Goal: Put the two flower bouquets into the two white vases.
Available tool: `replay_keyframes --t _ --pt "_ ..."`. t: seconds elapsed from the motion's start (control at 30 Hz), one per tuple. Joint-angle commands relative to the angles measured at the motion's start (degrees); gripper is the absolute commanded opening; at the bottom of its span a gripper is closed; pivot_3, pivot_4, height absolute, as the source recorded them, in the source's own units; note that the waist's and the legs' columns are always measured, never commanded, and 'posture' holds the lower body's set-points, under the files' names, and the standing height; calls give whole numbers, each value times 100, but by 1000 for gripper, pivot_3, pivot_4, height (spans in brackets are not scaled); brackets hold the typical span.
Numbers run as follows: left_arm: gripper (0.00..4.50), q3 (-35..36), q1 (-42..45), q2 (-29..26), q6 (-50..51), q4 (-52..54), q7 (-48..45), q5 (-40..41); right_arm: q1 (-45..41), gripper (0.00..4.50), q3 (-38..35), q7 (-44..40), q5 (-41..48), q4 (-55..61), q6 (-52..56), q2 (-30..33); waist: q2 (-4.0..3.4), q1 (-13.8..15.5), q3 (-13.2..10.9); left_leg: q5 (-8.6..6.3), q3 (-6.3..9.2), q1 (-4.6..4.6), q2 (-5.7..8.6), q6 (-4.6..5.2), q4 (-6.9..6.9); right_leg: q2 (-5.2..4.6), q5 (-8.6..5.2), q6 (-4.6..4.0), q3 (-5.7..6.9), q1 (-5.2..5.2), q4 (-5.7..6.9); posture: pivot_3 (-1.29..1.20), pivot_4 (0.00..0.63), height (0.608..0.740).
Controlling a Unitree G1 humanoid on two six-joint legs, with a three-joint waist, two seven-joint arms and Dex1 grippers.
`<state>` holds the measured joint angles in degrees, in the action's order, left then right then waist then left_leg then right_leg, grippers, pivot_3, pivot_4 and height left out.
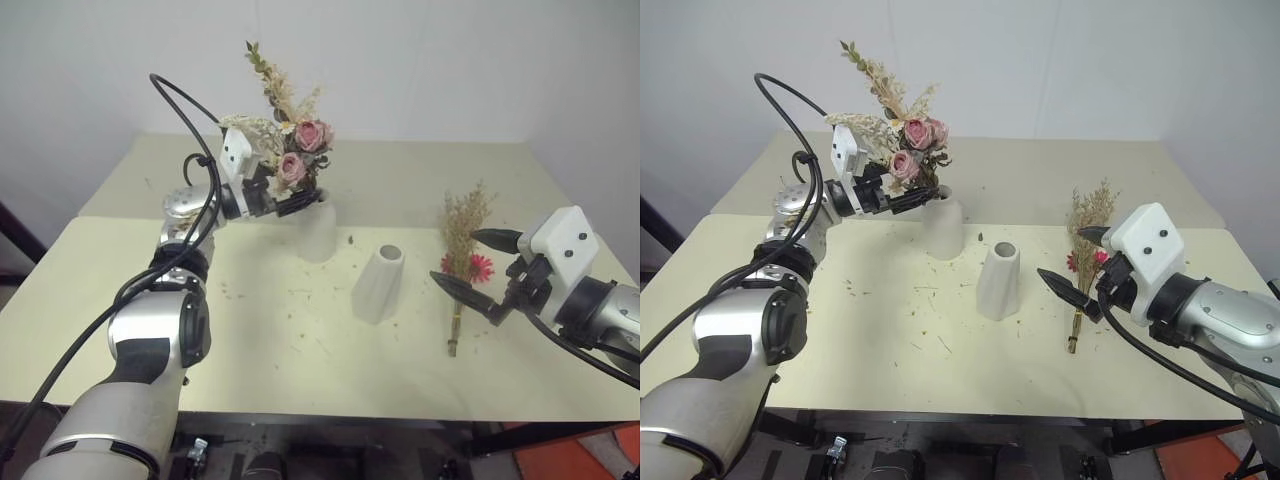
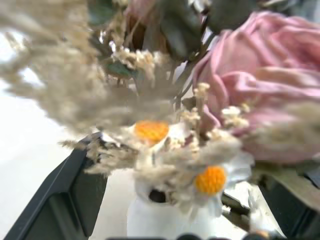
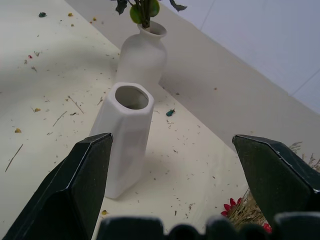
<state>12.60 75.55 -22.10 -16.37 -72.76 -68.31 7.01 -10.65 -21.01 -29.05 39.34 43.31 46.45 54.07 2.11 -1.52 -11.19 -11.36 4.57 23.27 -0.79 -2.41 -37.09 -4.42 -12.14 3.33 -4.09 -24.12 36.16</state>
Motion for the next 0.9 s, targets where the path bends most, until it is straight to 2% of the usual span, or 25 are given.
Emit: replay_keyframes --t 0.03,0.3,0.47,0.9 --pt "4470 264 354 -70 -20 333 13 378 -111 4500 -59 7 -64 35 -114 -14 0 3 0 0 0 1 0 0 0 0 0 0 0 -1 0 0 150 740" --pt "4470 773 760 -1 288 698 -345 1228 -196 4500 15 -17 -95 -74 -90 -16 0 -4 0 0 0 1 0 0 0 0 -1 2 0 -2 0 0 150 740" --pt "4470 944 933 36 365 727 -214 1491 -162 4500 -21 5 -104 -54 -40 -32 0 -41 0 0 0 -1 0 0 0 0 -2 3 0 0 3 0 150 740" --pt "4470 -181 303 -15 564 72 692 107 -30 4500 -131 226 -102 104 119 -88 -1 -86 0 0 0 -1 0 0 -1 1 0 0 -2 -3 5 0 150 740"
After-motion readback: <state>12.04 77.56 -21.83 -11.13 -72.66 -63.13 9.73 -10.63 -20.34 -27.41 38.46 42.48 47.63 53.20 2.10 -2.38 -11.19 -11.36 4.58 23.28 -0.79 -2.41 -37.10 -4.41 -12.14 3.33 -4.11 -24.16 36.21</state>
